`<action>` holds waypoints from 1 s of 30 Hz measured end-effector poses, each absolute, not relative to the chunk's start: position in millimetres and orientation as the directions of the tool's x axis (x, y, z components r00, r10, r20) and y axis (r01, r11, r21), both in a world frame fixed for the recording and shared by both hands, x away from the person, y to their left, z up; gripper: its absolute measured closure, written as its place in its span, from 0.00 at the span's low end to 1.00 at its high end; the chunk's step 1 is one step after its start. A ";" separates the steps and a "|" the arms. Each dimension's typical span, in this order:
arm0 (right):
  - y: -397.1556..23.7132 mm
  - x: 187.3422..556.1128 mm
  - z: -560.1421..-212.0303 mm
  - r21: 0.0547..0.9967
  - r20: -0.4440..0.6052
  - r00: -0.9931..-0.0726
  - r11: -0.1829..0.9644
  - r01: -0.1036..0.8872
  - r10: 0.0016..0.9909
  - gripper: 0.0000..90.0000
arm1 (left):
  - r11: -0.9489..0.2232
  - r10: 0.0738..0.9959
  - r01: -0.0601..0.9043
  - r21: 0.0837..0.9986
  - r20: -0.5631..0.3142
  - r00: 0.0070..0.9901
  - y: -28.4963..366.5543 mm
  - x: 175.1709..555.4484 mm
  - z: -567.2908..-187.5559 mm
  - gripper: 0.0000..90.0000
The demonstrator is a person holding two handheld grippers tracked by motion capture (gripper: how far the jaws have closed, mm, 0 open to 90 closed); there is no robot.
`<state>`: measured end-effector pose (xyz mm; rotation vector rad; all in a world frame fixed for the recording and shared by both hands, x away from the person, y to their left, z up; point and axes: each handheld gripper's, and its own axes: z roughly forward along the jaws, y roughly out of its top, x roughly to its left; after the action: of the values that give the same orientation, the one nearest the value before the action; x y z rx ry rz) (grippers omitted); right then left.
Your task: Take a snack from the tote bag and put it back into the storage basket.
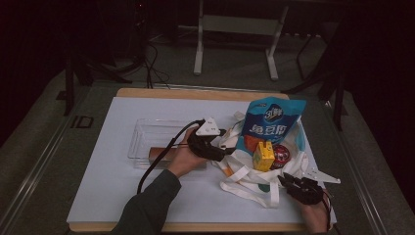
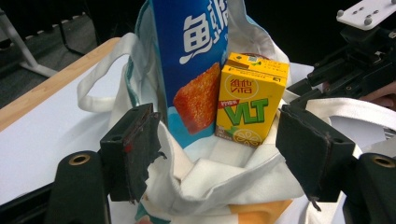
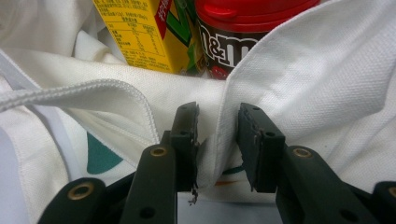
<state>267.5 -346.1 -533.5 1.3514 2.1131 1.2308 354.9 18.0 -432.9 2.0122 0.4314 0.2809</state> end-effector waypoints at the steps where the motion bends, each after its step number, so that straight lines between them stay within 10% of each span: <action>1: -346.2 267.5 -533.5 0.811 0.156 -0.486 0.170 0.559 0.860 0.76 | -0.423 0.417 0.179 0.888 0.016 0.909 17.0 354.9 -432.9 0.32; 30: -345.9 267.4 -533.5 0.812 0.152 -0.486 0.172 0.558 0.860 0.76 | -0.459 0.359 0.172 0.872 0.005 0.933 -34.3 360.2 -438.6 0.32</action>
<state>267.4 -345.9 -533.5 1.3488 2.1127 1.2275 360.2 -34.3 -438.6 2.0566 0.3796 0.2284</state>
